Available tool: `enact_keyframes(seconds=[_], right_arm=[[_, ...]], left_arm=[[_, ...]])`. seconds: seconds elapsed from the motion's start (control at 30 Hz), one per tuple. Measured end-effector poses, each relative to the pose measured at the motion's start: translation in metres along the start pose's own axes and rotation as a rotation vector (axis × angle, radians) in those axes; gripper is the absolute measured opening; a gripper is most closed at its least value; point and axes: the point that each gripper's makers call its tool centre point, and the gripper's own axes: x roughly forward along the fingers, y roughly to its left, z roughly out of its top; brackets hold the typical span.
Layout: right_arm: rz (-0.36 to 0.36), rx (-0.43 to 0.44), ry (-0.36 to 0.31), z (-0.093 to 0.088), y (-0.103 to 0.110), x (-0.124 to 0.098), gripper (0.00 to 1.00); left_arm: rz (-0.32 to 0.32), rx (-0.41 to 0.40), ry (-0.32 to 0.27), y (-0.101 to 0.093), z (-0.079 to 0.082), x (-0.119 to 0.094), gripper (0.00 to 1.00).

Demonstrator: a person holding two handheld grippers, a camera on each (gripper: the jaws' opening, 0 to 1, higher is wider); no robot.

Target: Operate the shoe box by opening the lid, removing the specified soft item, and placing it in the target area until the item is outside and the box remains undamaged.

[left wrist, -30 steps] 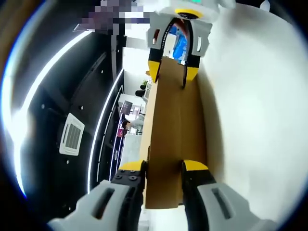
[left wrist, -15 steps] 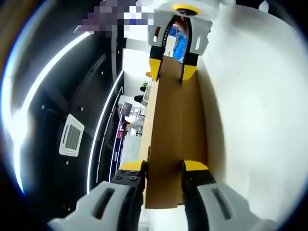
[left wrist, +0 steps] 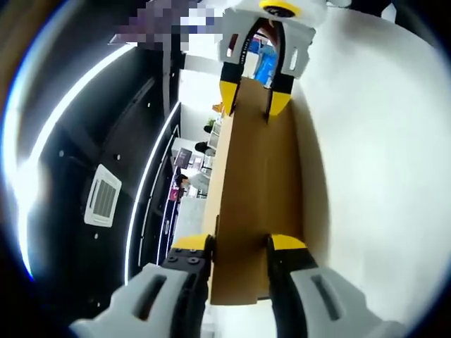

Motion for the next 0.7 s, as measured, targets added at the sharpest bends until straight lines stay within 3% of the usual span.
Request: enact_keyframes(seconds=[0.17,0.3,0.4,0.53,0.67,0.7], right_arm=[[0.026,0.014,-0.011,0.000,-0.001,-0.001,0.29],[0.047,0.093,-0.030,0.001,-0.002,0.000,0.29],[0.076,0.151,-0.055,0.004,-0.001,0.000,0.35],[0.089,0.289,-0.083,0.004,-0.006,-0.007,0.37],[0.129,0.506,-0.107,0.000,-0.013,-0.015,0.45],[0.136,0.523,-0.113,0.001,-0.014,-0.016,0.45]], left_arm=[[-0.023,-0.045,-0.026,0.001,0.008,-0.003,0.31],[-0.044,-0.070,-0.057,0.000,0.021,-0.007,0.30],[-0.037,-0.144,-0.070,0.007,0.023,-0.010,0.31],[-0.055,-0.276,-0.093,0.015,0.024,-0.015,0.43],[-0.089,-0.566,-0.162,0.026,0.033,-0.028,0.54],[-0.091,-0.588,-0.170,0.027,0.034,-0.029,0.57]])
